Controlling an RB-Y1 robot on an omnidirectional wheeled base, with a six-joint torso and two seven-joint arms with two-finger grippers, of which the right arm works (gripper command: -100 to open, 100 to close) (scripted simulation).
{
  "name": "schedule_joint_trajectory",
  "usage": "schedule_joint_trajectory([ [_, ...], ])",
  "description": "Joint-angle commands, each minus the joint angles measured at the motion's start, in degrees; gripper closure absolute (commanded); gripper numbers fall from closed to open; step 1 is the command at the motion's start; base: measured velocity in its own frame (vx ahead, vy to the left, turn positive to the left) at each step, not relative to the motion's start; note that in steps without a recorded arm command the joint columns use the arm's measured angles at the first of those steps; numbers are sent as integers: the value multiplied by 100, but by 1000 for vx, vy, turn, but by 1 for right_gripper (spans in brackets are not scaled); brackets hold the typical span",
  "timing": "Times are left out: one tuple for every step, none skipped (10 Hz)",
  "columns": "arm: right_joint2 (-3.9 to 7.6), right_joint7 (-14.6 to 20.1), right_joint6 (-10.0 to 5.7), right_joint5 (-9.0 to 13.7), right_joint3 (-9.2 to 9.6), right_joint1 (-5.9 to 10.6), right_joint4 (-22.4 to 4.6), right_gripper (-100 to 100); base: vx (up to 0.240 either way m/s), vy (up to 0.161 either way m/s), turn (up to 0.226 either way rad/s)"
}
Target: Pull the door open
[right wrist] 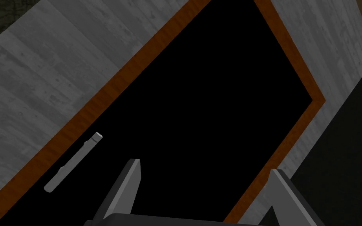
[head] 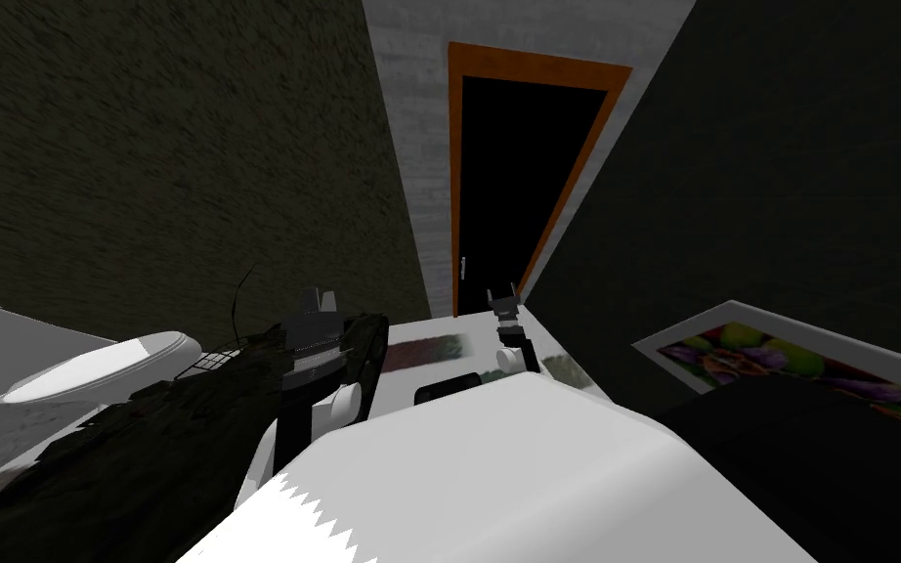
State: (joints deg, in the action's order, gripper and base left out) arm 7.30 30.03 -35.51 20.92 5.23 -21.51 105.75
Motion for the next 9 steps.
schedule_joint_trajectory([
  [51,183,-63,113,57,55,-213,-100,99,-17,75],
  [83,290,-100,182,93,82,-336,-100,90,-11,74],
  [115,399,-138,253,129,109,-462,-100,95,-10,64],
  [147,509,-176,324,166,136,-588,-100,101,-15,62],
  [179,619,-214,395,203,163,-714,-100,96,-20,72],
  [211,728,-252,466,239,191,-840,-100,96,-30,74],
  [243,838,-291,537,276,218,-966,-100,95,-49,52],
  [275,948,-329,608,312,245,-1092,-100,110,-33,63],
  [305,1057,-367,679,349,272,-1218,-100,97,-1,71],
])
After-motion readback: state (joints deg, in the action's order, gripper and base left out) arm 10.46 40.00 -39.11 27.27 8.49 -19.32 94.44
